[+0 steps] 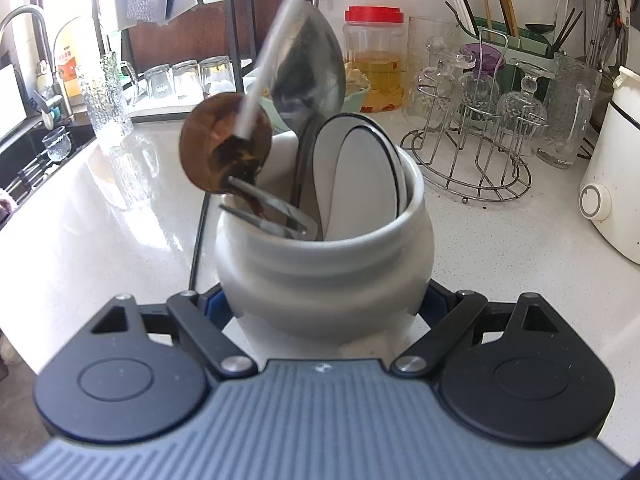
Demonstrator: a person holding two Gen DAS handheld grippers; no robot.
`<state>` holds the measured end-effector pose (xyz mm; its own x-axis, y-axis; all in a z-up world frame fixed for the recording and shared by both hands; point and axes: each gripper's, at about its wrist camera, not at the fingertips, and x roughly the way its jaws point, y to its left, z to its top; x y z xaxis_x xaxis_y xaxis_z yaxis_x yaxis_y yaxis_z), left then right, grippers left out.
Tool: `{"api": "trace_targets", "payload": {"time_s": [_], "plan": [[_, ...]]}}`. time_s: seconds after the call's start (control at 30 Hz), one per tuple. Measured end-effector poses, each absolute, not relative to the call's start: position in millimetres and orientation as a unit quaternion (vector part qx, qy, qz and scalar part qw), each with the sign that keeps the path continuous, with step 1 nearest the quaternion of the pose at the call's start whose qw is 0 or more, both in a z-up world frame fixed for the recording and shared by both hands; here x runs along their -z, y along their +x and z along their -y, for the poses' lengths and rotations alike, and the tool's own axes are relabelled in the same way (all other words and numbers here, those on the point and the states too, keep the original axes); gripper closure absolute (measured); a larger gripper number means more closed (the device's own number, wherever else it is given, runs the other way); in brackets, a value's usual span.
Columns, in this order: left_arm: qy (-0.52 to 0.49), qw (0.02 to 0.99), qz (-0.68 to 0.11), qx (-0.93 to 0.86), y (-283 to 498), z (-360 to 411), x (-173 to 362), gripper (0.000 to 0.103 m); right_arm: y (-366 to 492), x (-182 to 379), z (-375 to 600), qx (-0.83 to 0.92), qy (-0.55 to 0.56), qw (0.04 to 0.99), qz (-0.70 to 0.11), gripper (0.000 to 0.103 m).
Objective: Organize utensils
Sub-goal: 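Raise the white chopstick with the left tool and lower it into the mug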
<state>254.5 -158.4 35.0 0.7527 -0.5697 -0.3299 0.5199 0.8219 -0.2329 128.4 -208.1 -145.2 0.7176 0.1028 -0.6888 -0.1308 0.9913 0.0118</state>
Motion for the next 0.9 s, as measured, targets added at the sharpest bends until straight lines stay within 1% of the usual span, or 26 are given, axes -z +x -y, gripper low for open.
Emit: {"api": "trace_targets", "payload": {"time_s": [0.3,0.67,0.9], "plan": [[-0.029,0.929,-0.198,0.310,244,173,-15,0.096,127,145,208,-0.063,-0.018,0.928,-0.366,0.012],[-0.033,0.924,-0.219,0.310,220,149,-13,0.096,126,145,208,-0.063,-0.019,0.929,-0.365,0.012],[-0.039,0.937,-0.182,0.297,194,128,-24,0.096,126,145,207,-0.063,-0.020,0.930,-0.362,0.012]]}}
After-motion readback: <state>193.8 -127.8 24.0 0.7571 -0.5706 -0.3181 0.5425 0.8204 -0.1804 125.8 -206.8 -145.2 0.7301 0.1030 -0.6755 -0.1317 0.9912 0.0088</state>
